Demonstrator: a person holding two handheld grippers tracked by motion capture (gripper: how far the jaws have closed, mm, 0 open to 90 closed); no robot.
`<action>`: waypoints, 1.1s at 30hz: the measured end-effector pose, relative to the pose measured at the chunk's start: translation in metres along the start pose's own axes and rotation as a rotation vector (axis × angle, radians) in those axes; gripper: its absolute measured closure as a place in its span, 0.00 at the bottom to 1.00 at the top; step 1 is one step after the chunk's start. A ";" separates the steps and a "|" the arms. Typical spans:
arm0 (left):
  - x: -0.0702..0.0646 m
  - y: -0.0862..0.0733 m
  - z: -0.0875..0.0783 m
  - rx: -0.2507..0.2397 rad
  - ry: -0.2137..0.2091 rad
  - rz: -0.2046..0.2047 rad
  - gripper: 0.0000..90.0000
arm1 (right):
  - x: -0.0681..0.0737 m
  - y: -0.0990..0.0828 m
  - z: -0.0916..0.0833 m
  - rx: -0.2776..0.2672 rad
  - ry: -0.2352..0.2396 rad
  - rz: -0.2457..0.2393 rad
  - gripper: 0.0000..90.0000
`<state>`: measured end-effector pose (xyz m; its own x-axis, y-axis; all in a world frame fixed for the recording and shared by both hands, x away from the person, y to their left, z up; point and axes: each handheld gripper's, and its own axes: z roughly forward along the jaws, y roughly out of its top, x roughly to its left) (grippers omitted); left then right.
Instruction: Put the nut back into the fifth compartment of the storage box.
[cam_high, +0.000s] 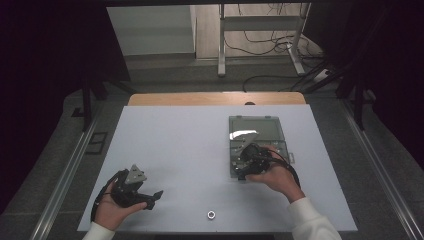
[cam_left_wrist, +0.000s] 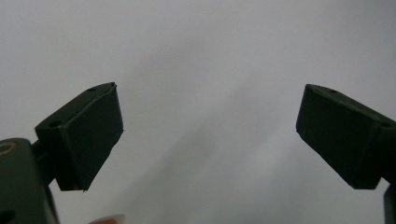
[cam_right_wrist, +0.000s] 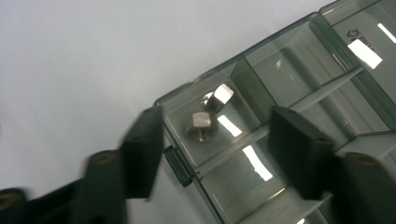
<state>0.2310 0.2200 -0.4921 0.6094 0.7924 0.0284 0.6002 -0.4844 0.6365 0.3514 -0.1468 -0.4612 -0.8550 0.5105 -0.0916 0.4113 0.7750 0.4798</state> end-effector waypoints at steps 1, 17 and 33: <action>0.000 0.000 0.000 -0.001 0.000 0.001 0.08 | 0.000 0.000 -0.001 -0.006 0.006 0.011 0.29; 0.001 0.000 -0.001 -0.003 0.000 0.001 0.08 | 0.004 0.001 -0.008 -0.037 0.020 0.038 0.15; 0.000 0.001 0.000 -0.003 -0.004 0.002 0.08 | 0.038 0.004 -0.013 -0.011 0.053 -0.047 0.13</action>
<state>0.2313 0.2197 -0.4915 0.6123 0.7902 0.0265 0.5978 -0.4846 0.6386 0.3164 -0.1292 -0.4516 -0.8891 0.4526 -0.0683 0.3667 0.7936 0.4855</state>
